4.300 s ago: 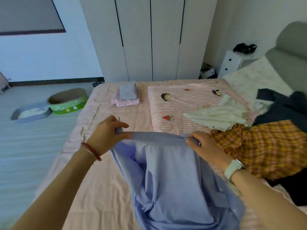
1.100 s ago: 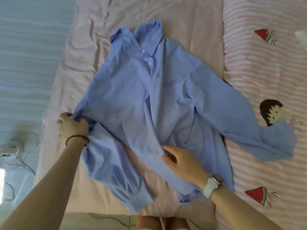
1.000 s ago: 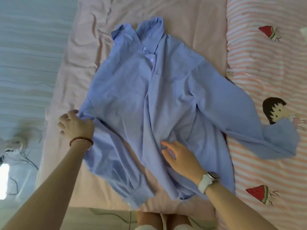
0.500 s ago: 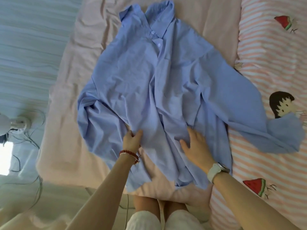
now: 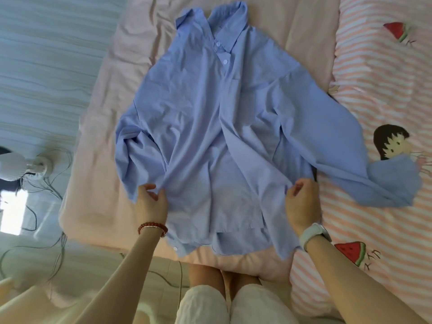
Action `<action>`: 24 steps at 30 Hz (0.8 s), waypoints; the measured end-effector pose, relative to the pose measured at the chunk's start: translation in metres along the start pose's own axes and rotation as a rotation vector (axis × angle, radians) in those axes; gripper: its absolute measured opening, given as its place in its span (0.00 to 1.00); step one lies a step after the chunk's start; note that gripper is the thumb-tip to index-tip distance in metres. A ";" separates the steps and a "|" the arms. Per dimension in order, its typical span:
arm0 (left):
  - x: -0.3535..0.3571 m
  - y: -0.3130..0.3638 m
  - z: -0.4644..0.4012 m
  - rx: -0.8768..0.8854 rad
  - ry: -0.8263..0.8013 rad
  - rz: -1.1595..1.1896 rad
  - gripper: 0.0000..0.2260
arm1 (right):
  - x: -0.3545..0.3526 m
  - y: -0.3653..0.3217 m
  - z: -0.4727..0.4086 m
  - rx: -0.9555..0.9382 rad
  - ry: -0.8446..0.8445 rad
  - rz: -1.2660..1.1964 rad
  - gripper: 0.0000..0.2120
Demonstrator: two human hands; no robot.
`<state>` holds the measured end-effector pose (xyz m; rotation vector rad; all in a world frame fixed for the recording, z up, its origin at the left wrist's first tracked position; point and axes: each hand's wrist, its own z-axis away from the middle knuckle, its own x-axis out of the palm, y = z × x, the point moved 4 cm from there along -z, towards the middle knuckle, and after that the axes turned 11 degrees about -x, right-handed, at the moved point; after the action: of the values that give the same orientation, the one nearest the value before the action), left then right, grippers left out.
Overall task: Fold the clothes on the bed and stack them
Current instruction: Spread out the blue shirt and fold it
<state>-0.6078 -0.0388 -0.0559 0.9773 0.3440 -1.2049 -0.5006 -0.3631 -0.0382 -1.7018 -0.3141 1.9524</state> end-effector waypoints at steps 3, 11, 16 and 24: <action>0.015 0.000 0.015 -0.023 -0.034 -0.044 0.23 | -0.009 -0.020 0.009 -0.207 0.038 -0.038 0.08; 0.033 -0.021 0.014 -0.243 -0.255 -0.088 0.17 | 0.065 -0.036 0.041 -0.151 -0.461 0.064 0.16; 0.019 -0.023 0.013 -0.037 -0.205 0.008 0.13 | 0.063 -0.013 0.042 0.066 -0.448 0.202 0.21; 0.013 -0.024 0.024 0.059 -0.275 -0.022 0.12 | 0.078 -0.001 0.068 0.404 -0.398 -0.316 0.11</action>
<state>-0.6309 -0.0665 -0.0617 0.8455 0.1020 -1.3563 -0.5714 -0.3105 -0.0912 -0.9458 -0.2849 1.9396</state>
